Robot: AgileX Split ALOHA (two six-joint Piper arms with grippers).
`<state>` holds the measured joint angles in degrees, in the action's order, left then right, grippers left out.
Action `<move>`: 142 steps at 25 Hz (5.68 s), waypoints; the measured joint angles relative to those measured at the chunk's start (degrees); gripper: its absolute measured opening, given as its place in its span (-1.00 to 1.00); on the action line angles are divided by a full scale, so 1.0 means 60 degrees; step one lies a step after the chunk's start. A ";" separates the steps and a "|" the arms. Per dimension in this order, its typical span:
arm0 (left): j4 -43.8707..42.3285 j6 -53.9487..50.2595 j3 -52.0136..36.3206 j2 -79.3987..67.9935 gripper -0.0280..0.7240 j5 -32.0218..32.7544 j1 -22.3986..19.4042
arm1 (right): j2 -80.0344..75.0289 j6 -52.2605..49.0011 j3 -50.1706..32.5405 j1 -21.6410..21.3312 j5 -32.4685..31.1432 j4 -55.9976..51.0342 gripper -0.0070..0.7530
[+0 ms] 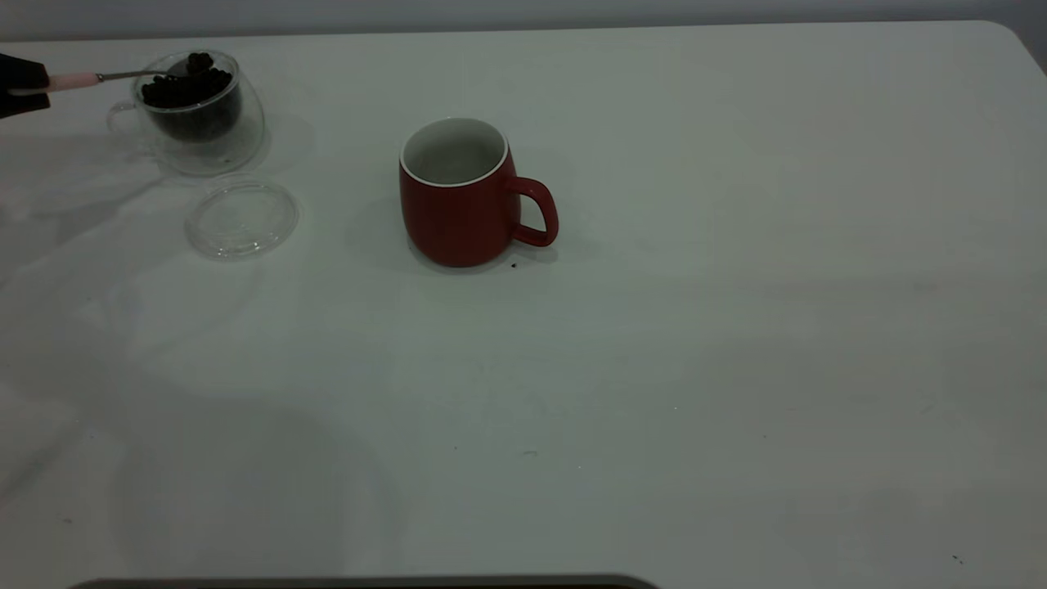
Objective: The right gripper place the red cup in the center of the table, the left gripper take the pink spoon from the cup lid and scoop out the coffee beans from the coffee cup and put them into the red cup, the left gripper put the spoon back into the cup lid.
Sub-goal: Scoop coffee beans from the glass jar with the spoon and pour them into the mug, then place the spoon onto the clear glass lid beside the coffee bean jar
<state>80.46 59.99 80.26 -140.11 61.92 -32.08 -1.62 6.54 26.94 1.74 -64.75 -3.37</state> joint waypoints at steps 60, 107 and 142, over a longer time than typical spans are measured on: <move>-0.1263 0.1617 0.0000 0.0000 -0.60 0.0603 0.3576 | 0.0010 0.0000 0.0000 0.0000 0.0000 0.0000 0.57; -0.1352 0.2440 -0.2262 0.1529 -0.60 0.0606 -0.0389 | 0.0010 0.0000 0.0000 0.0000 0.0000 0.0000 0.57; -0.0028 0.3487 -0.2262 -0.0486 -0.60 -0.1395 0.0318 | 0.0010 0.0000 0.0000 0.0000 0.0000 0.0000 0.57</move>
<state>80.29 80.91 66.69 -143.03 53.55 -30.18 -1.55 6.54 26.94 1.74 -64.75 -3.37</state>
